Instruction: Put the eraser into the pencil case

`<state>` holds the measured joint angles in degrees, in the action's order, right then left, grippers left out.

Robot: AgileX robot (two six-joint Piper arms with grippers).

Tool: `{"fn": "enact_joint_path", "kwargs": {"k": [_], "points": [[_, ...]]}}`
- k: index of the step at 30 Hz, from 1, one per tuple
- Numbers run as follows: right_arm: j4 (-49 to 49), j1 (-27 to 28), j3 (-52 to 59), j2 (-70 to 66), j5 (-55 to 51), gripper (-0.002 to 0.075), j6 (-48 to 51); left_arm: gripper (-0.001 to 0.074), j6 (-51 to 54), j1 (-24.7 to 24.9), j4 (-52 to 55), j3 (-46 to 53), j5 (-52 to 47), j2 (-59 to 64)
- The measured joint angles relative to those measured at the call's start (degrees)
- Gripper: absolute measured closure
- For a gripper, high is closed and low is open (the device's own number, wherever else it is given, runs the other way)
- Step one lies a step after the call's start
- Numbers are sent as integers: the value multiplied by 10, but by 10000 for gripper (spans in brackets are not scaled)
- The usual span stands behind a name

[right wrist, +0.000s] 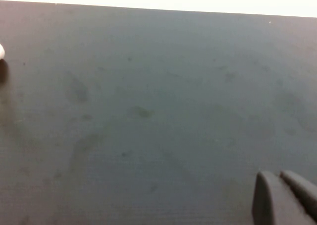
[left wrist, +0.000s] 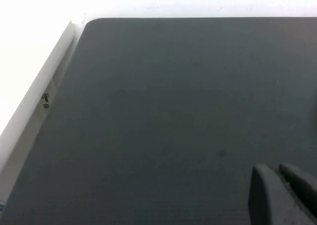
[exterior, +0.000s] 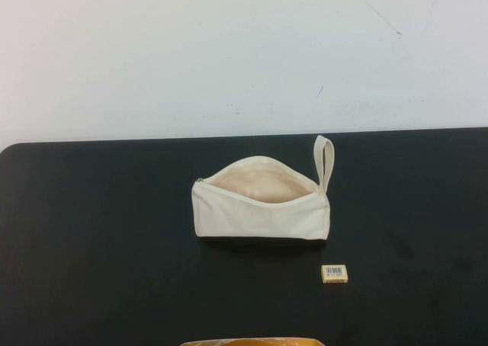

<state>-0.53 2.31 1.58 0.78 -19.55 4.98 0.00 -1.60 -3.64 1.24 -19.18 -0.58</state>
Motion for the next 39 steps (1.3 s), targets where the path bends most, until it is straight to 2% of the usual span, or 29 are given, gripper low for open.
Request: {"fn": "enact_joint_path", "kwargs": {"k": [14, 21, 28, 31, 36, 39], "points": [[-1, 0, 0, 0, 0, 727, 0, 736, 0, 0, 0, 0, 0, 0], [-47, 0, 0, 0, 0, 727, 0, 736, 0, 0, 0, 0, 0, 0], [-46, 0, 0, 0, -1, 727, -3, 736, 0, 0, 0, 0, 0, 0], [51, 0, 0, 0, 5, 727, -23, 736, 0, 0, 0, 0, 0, 0], [378, 0, 0, 0, 14, 727, -108, 737, 0, 0, 0, 0, 0, 0], [453, 0, 0, 0, 24, 727, -98, 737, 0, 0, 0, 0, 0, 0]]}}
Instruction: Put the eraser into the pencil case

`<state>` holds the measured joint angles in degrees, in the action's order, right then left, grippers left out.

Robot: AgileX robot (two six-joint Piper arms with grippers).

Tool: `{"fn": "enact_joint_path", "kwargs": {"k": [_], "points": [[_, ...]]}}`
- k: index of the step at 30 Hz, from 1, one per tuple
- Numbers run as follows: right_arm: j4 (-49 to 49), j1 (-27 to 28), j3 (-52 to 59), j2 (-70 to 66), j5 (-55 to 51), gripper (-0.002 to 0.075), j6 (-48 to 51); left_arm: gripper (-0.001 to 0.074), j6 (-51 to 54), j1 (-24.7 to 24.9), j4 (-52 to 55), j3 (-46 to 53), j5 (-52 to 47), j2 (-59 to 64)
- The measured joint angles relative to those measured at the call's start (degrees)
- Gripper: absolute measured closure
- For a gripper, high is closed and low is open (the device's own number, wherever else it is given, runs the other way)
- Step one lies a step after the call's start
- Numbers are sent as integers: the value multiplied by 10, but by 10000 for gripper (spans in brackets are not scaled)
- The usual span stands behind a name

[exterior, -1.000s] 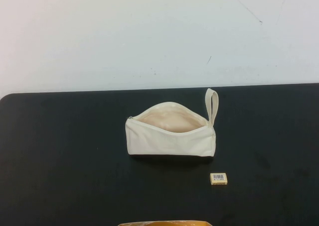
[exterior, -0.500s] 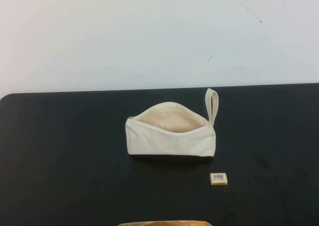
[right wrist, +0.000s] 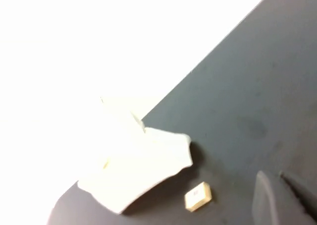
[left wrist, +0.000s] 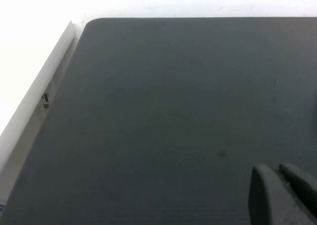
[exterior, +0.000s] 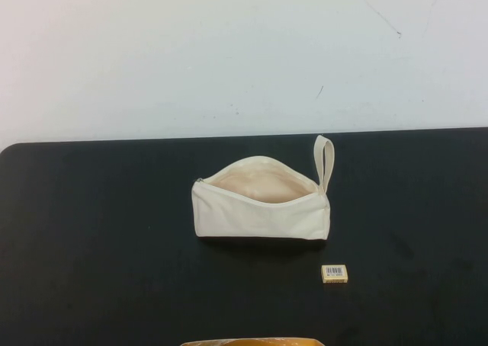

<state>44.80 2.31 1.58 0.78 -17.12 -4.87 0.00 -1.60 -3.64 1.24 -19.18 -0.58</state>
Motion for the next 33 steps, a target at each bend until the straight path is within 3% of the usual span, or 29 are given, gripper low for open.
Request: {"fn": "enact_joint_path", "kwargs": {"k": [7, 14, 21, 33], "points": [[3, 0, 0, 0, 18, 727, 77, 736, 0, 0, 0, 0, 0, 0], [-4, 0, -75, -9, 10, 727, 275, 736, 0, 0, 0, 0, 0, 0], [-139, 0, -320, -215, -217, 727, 364, 736, 0, 0, 0, 0, 0, 0], [-166, 0, -562, -505, -457, 727, 476, 736, 0, 0, 0, 0, 0, 0]]}}
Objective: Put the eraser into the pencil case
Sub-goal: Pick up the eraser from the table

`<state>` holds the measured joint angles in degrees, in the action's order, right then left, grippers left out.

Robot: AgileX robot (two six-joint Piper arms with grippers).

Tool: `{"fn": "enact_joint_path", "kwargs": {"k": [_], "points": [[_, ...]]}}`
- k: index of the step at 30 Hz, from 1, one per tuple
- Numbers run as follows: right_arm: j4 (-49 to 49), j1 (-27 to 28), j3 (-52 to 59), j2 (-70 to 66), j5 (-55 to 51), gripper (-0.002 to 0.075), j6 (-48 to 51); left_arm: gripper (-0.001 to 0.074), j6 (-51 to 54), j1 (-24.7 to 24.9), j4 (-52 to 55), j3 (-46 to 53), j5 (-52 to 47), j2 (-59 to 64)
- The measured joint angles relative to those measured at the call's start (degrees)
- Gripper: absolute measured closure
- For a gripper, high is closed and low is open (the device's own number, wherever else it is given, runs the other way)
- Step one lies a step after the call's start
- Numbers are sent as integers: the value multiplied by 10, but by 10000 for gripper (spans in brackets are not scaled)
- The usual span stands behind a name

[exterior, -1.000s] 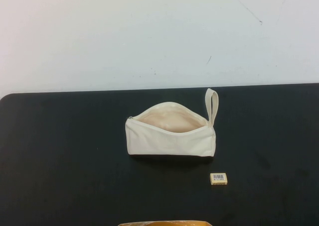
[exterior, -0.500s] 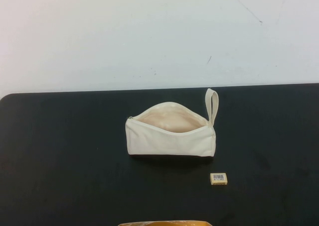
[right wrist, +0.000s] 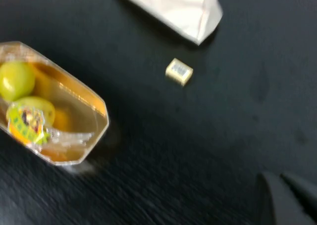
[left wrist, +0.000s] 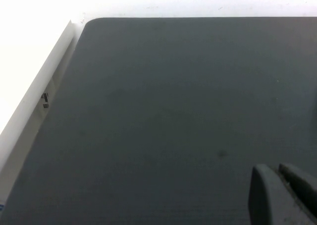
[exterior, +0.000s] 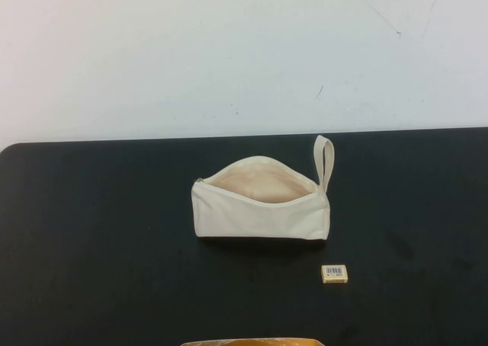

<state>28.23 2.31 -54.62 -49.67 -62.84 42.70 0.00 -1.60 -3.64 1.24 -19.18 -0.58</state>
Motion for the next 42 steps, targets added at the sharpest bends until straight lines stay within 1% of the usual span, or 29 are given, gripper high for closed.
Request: {"fn": "enact_joint_path", "kwargs": {"k": [2, 5, 10, 15, 18, 22, 24, 29, 31, 32, 34, 37, 39, 40, 42], "points": [[-10, -6, -20, -30, -12, 727, 5, 736, 0, 0, 0, 0, 0, 0], [-40, -41, -45, -68, -21, 727, 3, 736, 0, 0, 0, 0, 0, 0], [-127, -144, -75, -135, -21, 727, -60, 736, 0, 0, -1, 0, 0, 0], [-237, -267, -115, -220, -13, 727, -162, 736, 0, 0, -1, 0, 0, 0], [-286, -312, -148, -278, -7, 727, -216, 736, 0, 0, -2, 0, 0, 0], [-282, -327, -182, -353, 14, 727, -239, 736, 0, 0, -2, 0, 0, 0], [-258, -328, -193, -387, 28, 727, -246, 736, 0, 0, -2, 0, 0, 0], [-239, -328, -211, -455, 50, 721, -317, 736, 0, 0, -3, 0, 0, 0], [-235, -328, -215, -478, 60, 687, -324, 736, 0, 0, -3, 0, 0, 0], [-229, -328, -216, -491, 68, 656, -327, 736, 0, 0, -4, 0, 0, 0], [-219, -328, -219, -512, 88, 570, -334, 736, 0, 0, -4, 0, 0, 0], [-206, -328, -219, -543, 127, 376, -369, 736, 0, 0, -6, 0, 0, 0], [-203, -328, -220, -560, 151, 274, -400, 736, 0, 0, -7, 0, 0, 0], [-203, -328, -220, -568, 162, 236, -416, 736, 0, 0, -7, 0, 0, 0], [-203, -328, -220, -582, 181, 197, -439, 736, 0, 0, -8, 0, 0, 0]]}}
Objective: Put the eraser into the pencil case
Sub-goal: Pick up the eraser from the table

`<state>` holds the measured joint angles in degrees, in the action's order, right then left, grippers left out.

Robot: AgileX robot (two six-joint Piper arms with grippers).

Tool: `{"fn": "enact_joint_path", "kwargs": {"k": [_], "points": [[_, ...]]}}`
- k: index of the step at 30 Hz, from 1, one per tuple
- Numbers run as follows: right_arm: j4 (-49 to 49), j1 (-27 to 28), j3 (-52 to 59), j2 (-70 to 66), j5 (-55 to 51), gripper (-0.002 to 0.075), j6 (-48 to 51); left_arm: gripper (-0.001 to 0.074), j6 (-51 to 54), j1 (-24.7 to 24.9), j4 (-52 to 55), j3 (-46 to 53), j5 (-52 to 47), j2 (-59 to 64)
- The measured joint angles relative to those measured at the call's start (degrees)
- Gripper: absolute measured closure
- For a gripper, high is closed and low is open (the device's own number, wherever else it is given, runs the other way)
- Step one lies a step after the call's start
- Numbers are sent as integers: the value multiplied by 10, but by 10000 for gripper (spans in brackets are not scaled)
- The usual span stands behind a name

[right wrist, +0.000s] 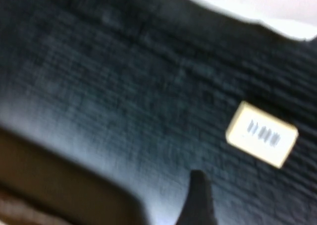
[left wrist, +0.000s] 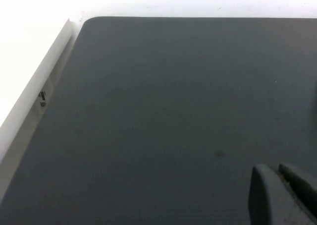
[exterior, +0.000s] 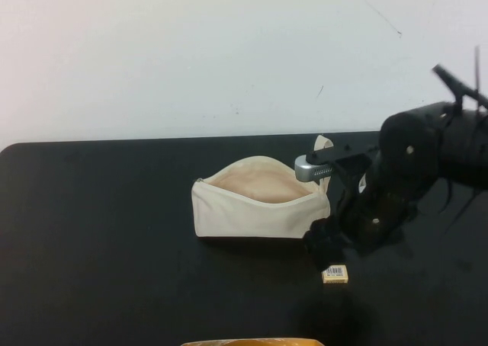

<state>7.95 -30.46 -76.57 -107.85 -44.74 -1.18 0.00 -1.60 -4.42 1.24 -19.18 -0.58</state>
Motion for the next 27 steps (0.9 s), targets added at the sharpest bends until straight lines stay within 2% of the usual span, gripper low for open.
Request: {"fn": "enact_joint_path", "kwargs": {"k": [10, 15, 21, 27], "points": [[4, 0, 0, -47, 48, 180, -28, 736, 0, 0, 0, 0, 0, 0], [6, 0, 0, -64, 53, 200, -31, 736, 0, 0, 0, 0, 0, 0], [8, 0, -1, -82, 56, 247, -39, 736, 0, 0, 0, 0, 0, 0], [7, 0, -4, -86, 61, 341, -47, 736, 0, 0, 0, 0, 0, 0]]}}
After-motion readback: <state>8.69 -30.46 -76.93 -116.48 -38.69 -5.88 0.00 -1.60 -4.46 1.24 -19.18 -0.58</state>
